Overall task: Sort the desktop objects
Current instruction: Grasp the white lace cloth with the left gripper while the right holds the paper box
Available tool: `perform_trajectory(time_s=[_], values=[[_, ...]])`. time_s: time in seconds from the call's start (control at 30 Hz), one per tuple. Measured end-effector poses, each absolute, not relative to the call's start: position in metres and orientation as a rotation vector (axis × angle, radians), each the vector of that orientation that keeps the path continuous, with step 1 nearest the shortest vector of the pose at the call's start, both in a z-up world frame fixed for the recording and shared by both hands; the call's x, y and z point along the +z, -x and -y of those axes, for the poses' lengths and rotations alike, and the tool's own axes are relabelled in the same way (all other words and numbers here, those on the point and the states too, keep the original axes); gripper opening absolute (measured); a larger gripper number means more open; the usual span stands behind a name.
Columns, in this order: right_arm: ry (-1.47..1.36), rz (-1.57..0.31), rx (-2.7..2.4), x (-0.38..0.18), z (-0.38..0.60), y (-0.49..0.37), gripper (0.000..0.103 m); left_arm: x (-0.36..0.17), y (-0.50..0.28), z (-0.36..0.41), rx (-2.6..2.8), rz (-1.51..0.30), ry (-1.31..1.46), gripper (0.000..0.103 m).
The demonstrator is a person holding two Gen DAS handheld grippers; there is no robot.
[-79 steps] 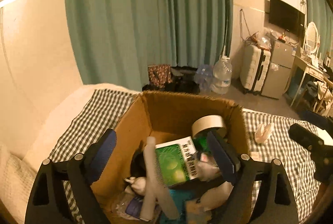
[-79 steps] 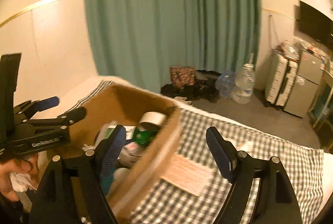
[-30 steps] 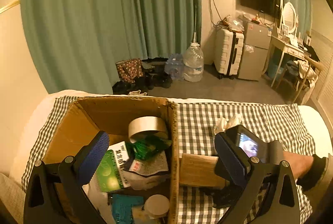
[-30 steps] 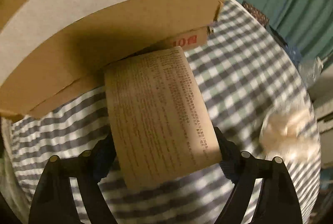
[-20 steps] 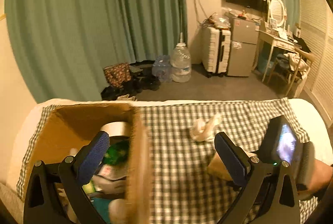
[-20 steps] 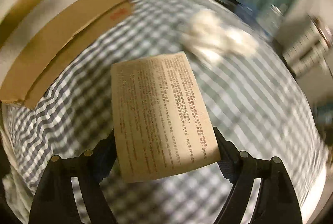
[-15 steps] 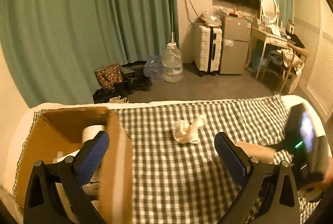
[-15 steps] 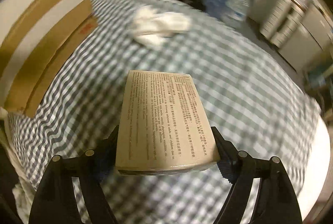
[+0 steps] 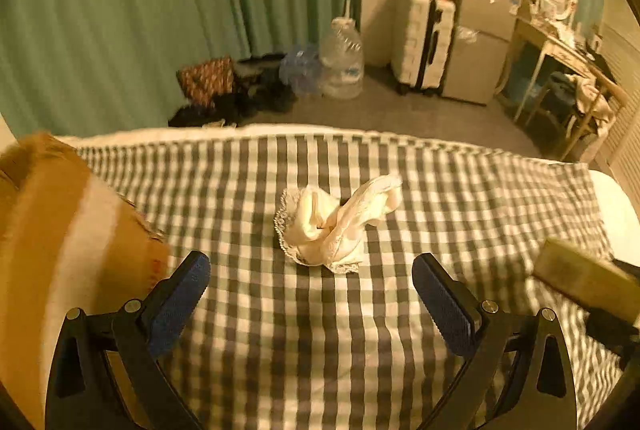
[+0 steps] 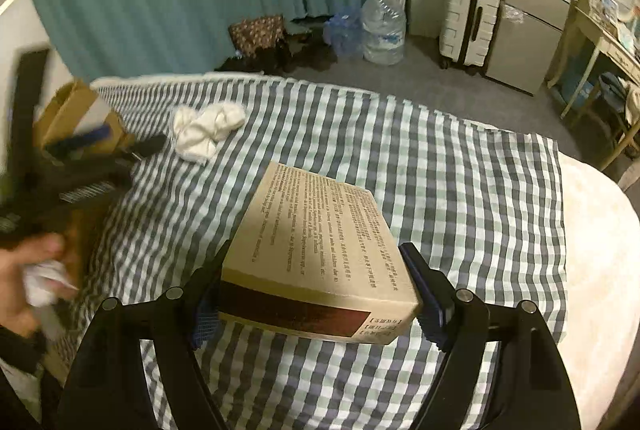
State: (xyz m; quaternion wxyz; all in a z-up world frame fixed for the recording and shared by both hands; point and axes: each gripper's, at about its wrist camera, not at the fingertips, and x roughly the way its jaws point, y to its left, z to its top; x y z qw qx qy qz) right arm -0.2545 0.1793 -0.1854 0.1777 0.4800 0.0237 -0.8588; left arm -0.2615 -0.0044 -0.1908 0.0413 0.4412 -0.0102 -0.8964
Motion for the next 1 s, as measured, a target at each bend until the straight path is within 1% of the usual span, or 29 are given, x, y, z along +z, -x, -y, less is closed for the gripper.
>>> perform_trajectory(time_s=[0.17, 0.27, 0.3, 0.33, 0.37, 0.4, 0.47, 0.5, 0.6, 0.87, 1.0], values=[[-1.287, 0.063, -2.505, -0.183, -0.197, 0.263, 0.079, -0.215, 0.281, 0.009, -2.723, 0.000, -1.320, 0.103], [-1.254, 0.095, -2.556, -0.183, -0.204, 0.268, 0.079, -0.230, 0.293, 0.011, -2.696, -0.001, -1.336, 0.103], [-1.243, 0.103, -2.578, -0.183, -0.206, 0.269, 0.079, -0.234, 0.295, 0.010, -2.698, -0.006, -1.337, 0.102], [-1.233, 0.111, -2.593, -0.182, -0.207, 0.270, 0.079, -0.236, 0.295, 0.010, -2.706, -0.006, -1.326, 0.097], [-1.222, 0.123, -2.613, -0.182, -0.208, 0.271, 0.079, -0.237, 0.295, 0.009, -2.719, 0.005, -1.314, 0.074], [-1.212, 0.134, -2.627, -0.180, -0.211, 0.272, 0.079, -0.239, 0.294, 0.007, -2.724, 0.025, -1.325, 0.046], [-1.187, 0.147, -2.661, -0.178, -0.214, 0.273, 0.079, -0.242, 0.294, 0.000, -2.748, 0.091, -1.366, 0.026], [-1.181, 0.148, -2.673, -0.177, -0.215, 0.273, 0.079, -0.241, 0.293, -0.004, -2.753, 0.117, -1.356, 0.019], [-1.152, 0.150, -2.716, -0.172, -0.218, 0.272, 0.079, -0.232, 0.280, -0.009, -2.774, 0.139, -1.335, 0.014], [-1.004, 0.151, -2.794, -0.135, -0.219, 0.260, 0.079, -0.184, 0.238, -0.007, -2.828, 0.101, -1.252, 0.014], [-0.931, 0.149, -2.823, -0.118, -0.214, 0.250, 0.079, -0.151, 0.217, 0.000, -2.848, 0.071, -1.183, 0.014]])
